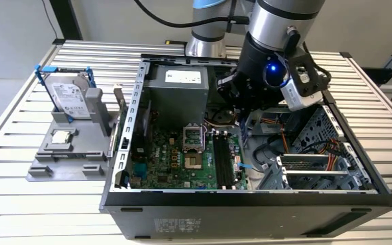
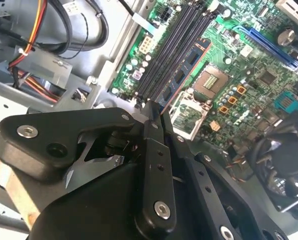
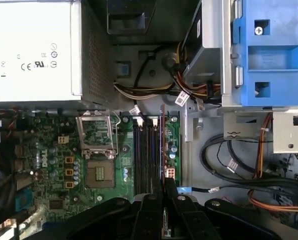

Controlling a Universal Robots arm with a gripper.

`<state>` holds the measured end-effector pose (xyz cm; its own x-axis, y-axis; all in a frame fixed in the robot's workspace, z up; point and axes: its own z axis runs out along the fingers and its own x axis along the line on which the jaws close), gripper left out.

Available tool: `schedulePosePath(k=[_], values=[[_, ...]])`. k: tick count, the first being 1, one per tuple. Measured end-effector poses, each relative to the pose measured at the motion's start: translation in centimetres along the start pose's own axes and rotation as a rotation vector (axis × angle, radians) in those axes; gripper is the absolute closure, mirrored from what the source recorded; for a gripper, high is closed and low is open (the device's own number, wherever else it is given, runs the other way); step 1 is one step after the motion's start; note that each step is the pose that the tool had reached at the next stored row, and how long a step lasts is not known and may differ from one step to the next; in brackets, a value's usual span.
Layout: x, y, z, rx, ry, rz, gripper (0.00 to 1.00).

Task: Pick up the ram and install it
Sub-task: 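Insert the ram into the slot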

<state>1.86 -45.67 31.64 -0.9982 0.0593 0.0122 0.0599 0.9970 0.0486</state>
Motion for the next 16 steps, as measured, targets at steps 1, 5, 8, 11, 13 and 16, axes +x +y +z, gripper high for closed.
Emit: schedulePosePath(k=[1,5,8,11,13,16], values=[[0.0,-0.01,0.18,-0.0001,-0.0005,0.012,1.0],[-0.01,-0.05,0.91,-0.0005,-0.002,0.042,1.0],[-0.01,-0.07,1.47,-0.0007,-0.0024,0.048,1.0],[-0.02,-0.1,2.0,-0.0005,-0.0023,0.048,1.0],[-0.02,-0.11,2.36,-0.0005,-0.0023,0.047,1.0],[-0.03,-0.14,2.91,-0.0004,-0.0017,0.035,1.0]])
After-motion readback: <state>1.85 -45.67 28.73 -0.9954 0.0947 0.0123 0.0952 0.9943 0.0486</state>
